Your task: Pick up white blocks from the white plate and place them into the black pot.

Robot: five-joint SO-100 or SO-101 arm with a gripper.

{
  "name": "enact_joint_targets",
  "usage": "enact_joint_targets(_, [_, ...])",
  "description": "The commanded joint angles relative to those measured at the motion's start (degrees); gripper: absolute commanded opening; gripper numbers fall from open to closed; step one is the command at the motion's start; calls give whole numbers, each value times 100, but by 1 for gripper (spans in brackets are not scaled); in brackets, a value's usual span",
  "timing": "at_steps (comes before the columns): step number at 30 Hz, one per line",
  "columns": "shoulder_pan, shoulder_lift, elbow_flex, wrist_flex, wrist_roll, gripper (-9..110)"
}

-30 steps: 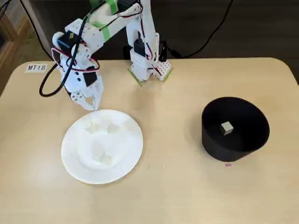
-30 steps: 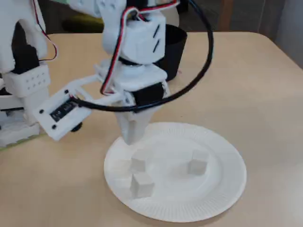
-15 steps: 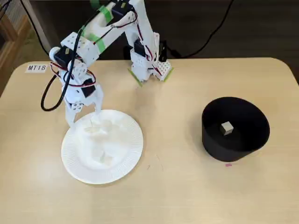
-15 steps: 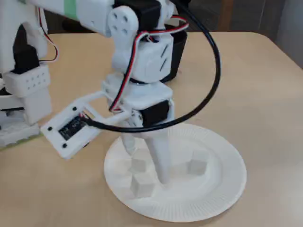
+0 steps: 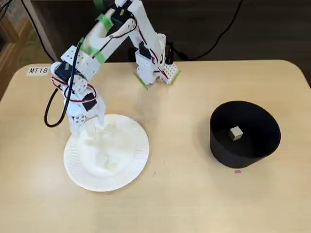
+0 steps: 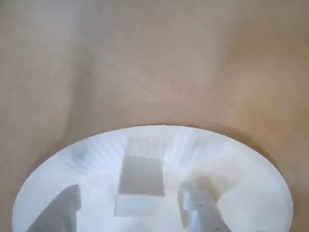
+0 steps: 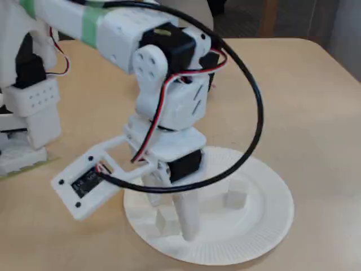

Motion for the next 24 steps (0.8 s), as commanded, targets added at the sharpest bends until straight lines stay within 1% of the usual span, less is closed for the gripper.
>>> enact_joint_targets(1, [79,-9,-167,-123,-9,26])
enact_joint_targets(4, [79,-123,-167,-325,123,18])
enact_joint_targets(7, [105,-220,-193,-483,378,1])
enact_joint_targets(8, [114,-264,-229,-492,431,-2])
enact_joint_targets(12, [9,-88,-237,-800,299,-2])
enact_joint_targets(16, [-492,703,-237,-1573,264,-2])
enact_joint_targets(20, [-1564,1793,-237,-2408,439,-2])
enact_joint_targets(24, [-3094,2646,-237,-2522,475,-2])
